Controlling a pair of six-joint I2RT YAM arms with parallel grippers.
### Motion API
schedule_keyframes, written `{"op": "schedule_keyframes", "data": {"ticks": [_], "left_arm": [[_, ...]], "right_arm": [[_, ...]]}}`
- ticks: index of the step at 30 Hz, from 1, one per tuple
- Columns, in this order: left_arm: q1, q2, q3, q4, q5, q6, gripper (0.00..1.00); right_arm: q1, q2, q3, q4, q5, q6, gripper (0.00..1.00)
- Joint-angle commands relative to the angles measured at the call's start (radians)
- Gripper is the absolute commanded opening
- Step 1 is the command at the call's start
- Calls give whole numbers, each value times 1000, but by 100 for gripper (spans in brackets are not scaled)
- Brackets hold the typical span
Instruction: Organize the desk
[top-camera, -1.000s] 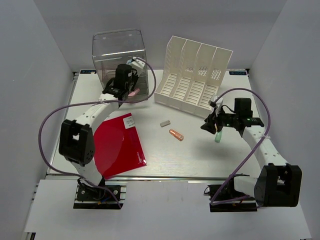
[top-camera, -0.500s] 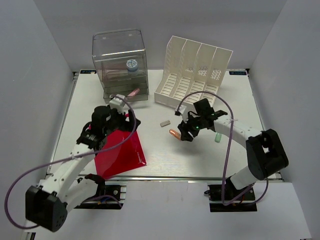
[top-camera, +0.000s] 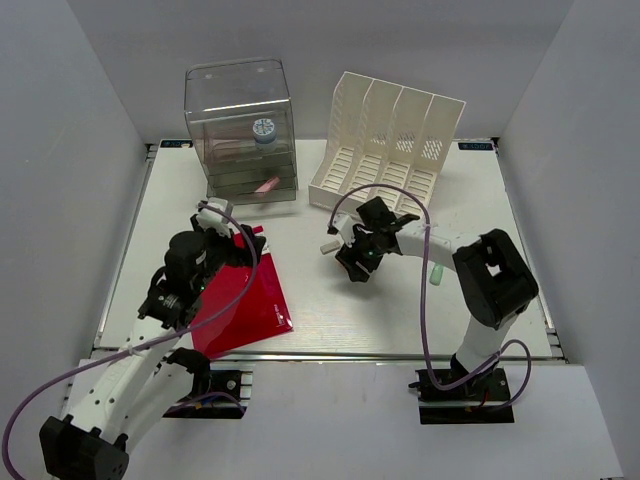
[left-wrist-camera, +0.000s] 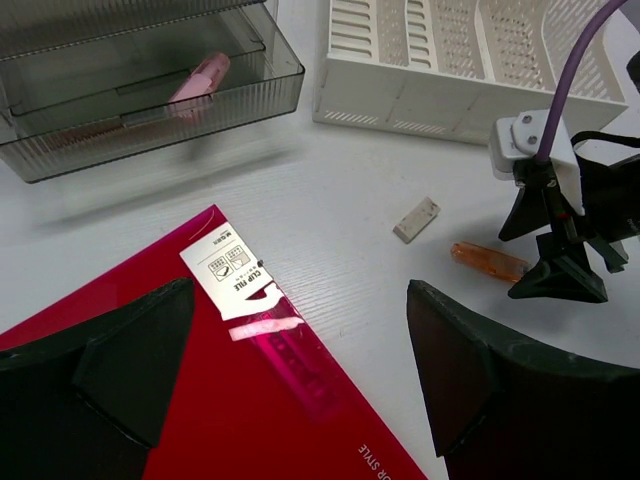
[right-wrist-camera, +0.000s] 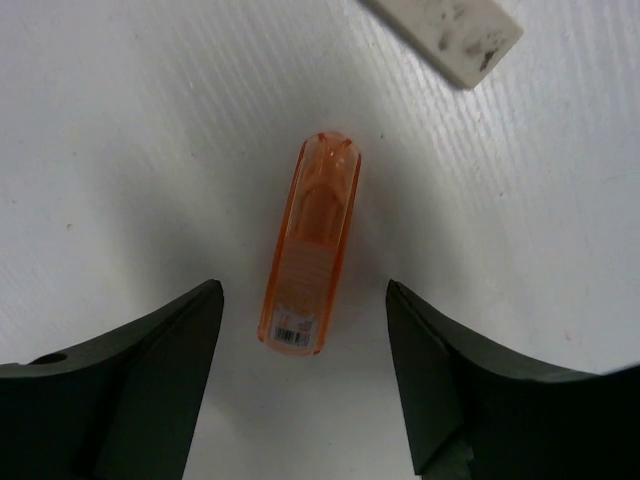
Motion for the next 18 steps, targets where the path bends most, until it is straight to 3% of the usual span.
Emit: {"op": "schedule_keyframes", "data": {"ticks": [1, 6, 11, 18], "left_arm": [[3, -39, -16, 7, -29, 20, 96], [3, -56, -22, 6, -69, 19, 96], [-6, -63, -23, 6, -72, 14, 96], [-6, -68, -23, 2, -84, 8, 96]], "right_arm": [[14, 30, 58, -8, 32, -1, 68], [27, 58, 51, -20, 49, -15, 52], [41, 69, 35, -26, 83, -33, 42], [49, 97, 120, -155, 132, -127, 3]]}}
